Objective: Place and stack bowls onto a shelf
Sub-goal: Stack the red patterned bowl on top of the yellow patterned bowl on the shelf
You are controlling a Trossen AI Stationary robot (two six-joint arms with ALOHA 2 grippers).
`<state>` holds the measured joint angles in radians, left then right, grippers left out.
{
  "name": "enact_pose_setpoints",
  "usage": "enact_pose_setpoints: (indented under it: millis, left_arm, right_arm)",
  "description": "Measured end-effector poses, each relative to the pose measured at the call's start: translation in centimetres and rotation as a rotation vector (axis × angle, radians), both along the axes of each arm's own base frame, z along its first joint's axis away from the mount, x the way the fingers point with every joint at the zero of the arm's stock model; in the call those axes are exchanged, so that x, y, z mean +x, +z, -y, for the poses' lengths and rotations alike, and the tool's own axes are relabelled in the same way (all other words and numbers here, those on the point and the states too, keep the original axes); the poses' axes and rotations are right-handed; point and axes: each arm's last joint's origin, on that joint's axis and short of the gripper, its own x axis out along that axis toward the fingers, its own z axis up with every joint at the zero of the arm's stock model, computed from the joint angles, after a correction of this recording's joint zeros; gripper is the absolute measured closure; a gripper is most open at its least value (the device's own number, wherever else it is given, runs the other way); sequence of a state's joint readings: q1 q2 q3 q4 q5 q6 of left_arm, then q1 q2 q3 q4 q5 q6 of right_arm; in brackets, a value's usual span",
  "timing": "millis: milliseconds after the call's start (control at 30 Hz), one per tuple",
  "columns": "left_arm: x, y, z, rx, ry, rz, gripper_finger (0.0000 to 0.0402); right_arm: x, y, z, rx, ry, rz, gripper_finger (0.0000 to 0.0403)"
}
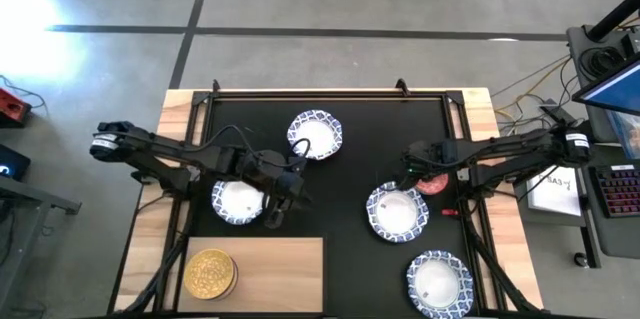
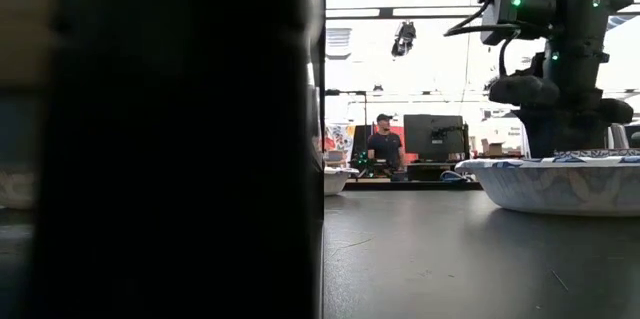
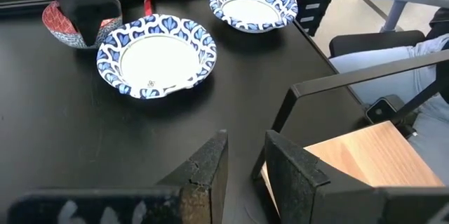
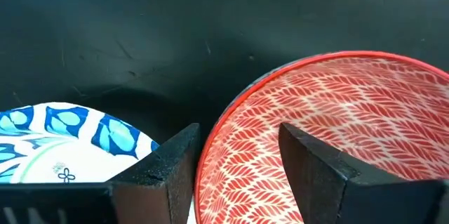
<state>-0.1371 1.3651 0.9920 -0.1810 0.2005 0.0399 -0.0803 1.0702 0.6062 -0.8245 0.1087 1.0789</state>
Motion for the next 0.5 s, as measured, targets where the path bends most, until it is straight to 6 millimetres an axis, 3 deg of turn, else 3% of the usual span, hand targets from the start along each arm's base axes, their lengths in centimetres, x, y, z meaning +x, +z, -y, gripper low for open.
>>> enact_pose_setpoints:
  millis: [233,500]
  left_arm:
    - [0.0,0.0,0.0,-0.014,0.014,-0.004,0.0324]
    - [0.1,0.2,0.0,-0.021,0.021,0.017,0.0324]
  right_arm:
    - [-0.4,-0.6,0.0,-0.023,0.051,-0.030,0.0255]
    - [-0.9,-1.2,0.0,-0.037,0.085,-0.066,0.0366]
